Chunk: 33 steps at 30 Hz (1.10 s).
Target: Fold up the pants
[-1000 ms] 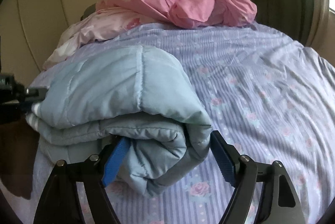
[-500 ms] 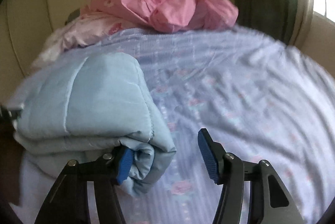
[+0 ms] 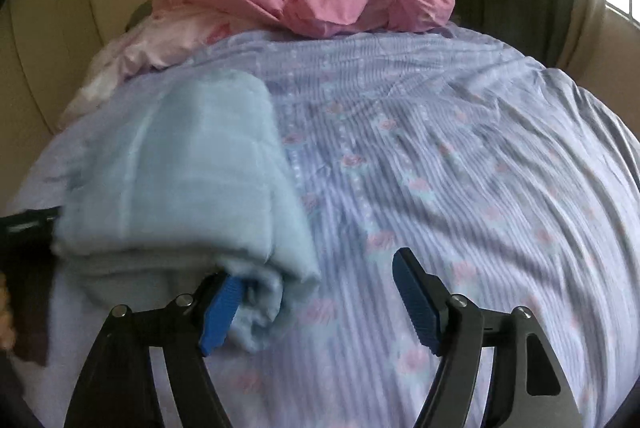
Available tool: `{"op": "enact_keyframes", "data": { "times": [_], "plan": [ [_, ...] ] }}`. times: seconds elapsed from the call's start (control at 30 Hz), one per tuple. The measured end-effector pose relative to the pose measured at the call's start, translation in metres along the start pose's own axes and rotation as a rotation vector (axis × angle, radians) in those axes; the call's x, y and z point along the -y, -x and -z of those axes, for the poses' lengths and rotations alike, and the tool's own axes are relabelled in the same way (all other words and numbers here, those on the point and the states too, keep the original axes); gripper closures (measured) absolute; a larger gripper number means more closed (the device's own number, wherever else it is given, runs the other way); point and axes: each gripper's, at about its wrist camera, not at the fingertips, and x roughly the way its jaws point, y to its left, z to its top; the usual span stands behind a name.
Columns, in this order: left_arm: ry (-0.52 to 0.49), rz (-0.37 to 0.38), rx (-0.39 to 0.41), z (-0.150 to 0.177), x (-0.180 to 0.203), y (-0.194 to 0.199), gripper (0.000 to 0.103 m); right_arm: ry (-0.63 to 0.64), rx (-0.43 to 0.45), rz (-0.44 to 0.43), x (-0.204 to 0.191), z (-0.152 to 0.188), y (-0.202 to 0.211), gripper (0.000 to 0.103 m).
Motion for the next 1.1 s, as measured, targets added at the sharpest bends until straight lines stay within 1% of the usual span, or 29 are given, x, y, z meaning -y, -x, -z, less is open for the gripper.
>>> {"op": "enact_keyframes", "data": {
  "times": [0.03, 0.07, 0.13, 0.17, 0.23, 0.27, 0.37, 0.43, 0.5, 0.57, 0.6, 0.73, 0.77, 0.83, 0.93, 1.0, 1.03, 1.07, 1.1],
  "plan": [
    [-0.007, 0.005, 0.008, 0.0, 0.001, 0.004, 0.095, 0.002, 0.028, 0.012, -0.001, 0.003, 0.012, 0.031],
    [-0.008, 0.01, 0.008, 0.0, 0.001, 0.007, 0.095, 0.035, 0.091, 0.042, -0.008, 0.007, 0.029, 0.031],
    [0.007, 0.029, -0.006, -0.001, -0.003, 0.009, 0.095, 0.102, 0.16, 0.087, -0.018, 0.009, 0.047, 0.031],
    [0.016, 0.04, -0.016, -0.002, -0.005, 0.008, 0.095, 0.112, 0.191, 0.101, -0.021, 0.006, 0.053, 0.031],
    [0.047, 0.068, -0.034, -0.003, -0.013, 0.005, 0.095, 0.081, 0.251, 0.045, -0.022, -0.009, 0.059, 0.031],
    [0.058, 0.077, -0.037, -0.003, -0.014, 0.004, 0.095, 0.059, 0.248, -0.027, -0.023, -0.024, 0.054, 0.031],
    [0.089, 0.104, -0.052, -0.004, -0.02, -0.001, 0.095, 0.027, 0.212, -0.169, -0.028, -0.055, 0.032, 0.031],
    [0.087, 0.107, -0.054, -0.003, -0.021, -0.004, 0.095, 0.069, 0.179, -0.148, -0.038, -0.067, 0.01, 0.031],
    [0.082, 0.118, -0.049, -0.001, -0.022, -0.005, 0.095, 0.124, 0.125, -0.086, -0.045, -0.068, -0.011, 0.031],
    [0.079, 0.136, -0.045, 0.0, -0.022, -0.007, 0.095, 0.161, 0.094, -0.087, -0.043, -0.061, -0.027, 0.031],
    [0.074, 0.139, -0.041, 0.001, -0.02, -0.007, 0.095, 0.162, 0.076, -0.078, -0.04, -0.058, -0.034, 0.031],
    [0.065, 0.143, -0.043, 0.002, -0.017, -0.013, 0.094, 0.134, 0.025, -0.087, -0.029, -0.046, -0.054, 0.031],
    [0.066, 0.141, -0.044, 0.003, -0.018, -0.015, 0.091, 0.149, 0.012, -0.082, -0.029, -0.043, -0.061, 0.031],
    [0.077, 0.144, -0.048, 0.005, -0.02, -0.02, 0.089, 0.152, 0.0, -0.08, -0.027, -0.039, -0.066, 0.031],
    [0.061, 0.127, -0.051, 0.006, -0.019, -0.023, 0.087, 0.115, -0.022, -0.109, -0.019, -0.038, -0.076, 0.028],
    [0.042, 0.11, -0.038, 0.004, -0.017, -0.018, 0.086, 0.102, -0.031, -0.125, -0.017, -0.039, -0.078, 0.028],
    [0.032, 0.101, -0.033, 0.002, -0.017, -0.014, 0.083, 0.104, -0.024, -0.125, -0.018, -0.041, -0.075, 0.028],
    [0.022, 0.083, -0.026, 0.001, -0.017, -0.009, 0.073, 0.114, -0.006, -0.12, -0.02, -0.043, -0.069, 0.027],
    [0.015, 0.054, -0.016, -0.002, -0.019, 0.0, 0.059, 0.122, 0.007, -0.115, -0.022, -0.045, -0.064, 0.027]
  ]
}}
